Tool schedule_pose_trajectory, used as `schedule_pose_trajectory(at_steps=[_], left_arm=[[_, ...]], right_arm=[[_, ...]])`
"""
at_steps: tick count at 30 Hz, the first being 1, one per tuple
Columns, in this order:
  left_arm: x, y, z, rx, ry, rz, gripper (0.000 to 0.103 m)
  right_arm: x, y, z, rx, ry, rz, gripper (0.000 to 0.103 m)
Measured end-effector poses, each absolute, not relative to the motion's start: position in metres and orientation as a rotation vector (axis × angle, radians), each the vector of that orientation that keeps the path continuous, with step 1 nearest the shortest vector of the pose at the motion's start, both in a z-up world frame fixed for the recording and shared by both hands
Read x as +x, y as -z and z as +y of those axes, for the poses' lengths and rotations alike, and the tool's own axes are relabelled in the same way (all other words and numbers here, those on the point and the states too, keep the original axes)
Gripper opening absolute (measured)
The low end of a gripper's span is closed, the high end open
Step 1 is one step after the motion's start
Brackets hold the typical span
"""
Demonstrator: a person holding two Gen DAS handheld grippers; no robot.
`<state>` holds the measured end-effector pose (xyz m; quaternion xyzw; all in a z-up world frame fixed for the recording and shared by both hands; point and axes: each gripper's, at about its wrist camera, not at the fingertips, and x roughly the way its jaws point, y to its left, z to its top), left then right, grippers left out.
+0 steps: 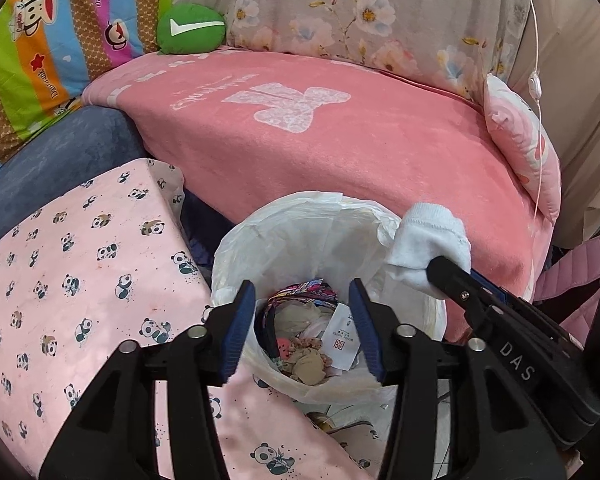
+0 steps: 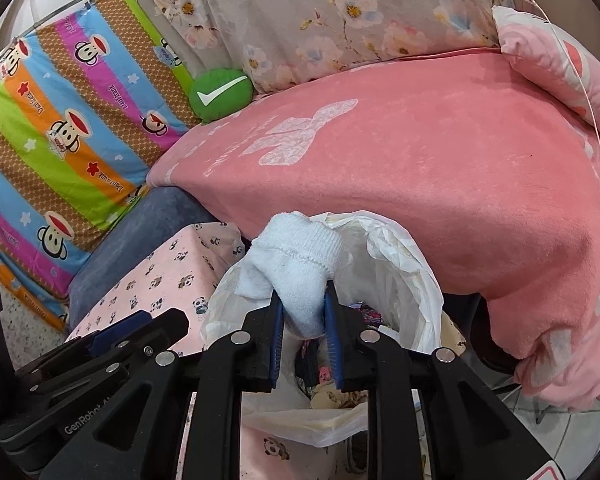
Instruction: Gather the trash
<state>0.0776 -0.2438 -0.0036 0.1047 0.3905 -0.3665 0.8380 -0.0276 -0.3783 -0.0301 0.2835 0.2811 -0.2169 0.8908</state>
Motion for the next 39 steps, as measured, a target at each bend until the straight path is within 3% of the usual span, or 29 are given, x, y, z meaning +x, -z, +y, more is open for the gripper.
schedule_pose_trajectory(at_steps=[9, 20, 22, 24, 28, 31, 35, 39], left_arm=[[0.094, 0.016, -0.218, 0.204, 0.685, 0.844, 0.067], [0.098, 0.022, -0.171, 0.177, 0.584, 0.846, 0.074], [0.095, 0.022, -0.166, 0.180, 0.568, 0.843, 0.075], [0.093, 0.022, -0.159, 0.185, 0.547, 0.835, 0.085], [0.087, 0.023, -0.149, 0.198, 0.505, 0.826, 0.089], [0.083, 0.024, -0.142, 0.201, 0.479, 0.828, 0.090], [0.076, 0.024, -0.136, 0.202, 0.457, 0.818, 0.091], [0.073, 0.025, -0.132, 0.205, 0.436, 0.822, 0.092]], right_arm=[[-0.010, 0.038, -0.367, 0.544, 0.440, 0.638, 0.048], [-0.004, 0.035, -0.339, 0.434, 0.432, 0.725, 0.058], [-0.005, 0.035, -0.333, 0.410, 0.427, 0.737, 0.064], [-0.008, 0.034, -0.326, 0.380, 0.429, 0.745, 0.070], [-0.013, 0.033, -0.314, 0.318, 0.444, 0.761, 0.076], [-0.017, 0.032, -0.307, 0.289, 0.447, 0.776, 0.084], [-0.021, 0.031, -0.302, 0.281, 0.439, 0.782, 0.085], [-0.023, 0.034, -0.302, 0.296, 0.434, 0.807, 0.093]])
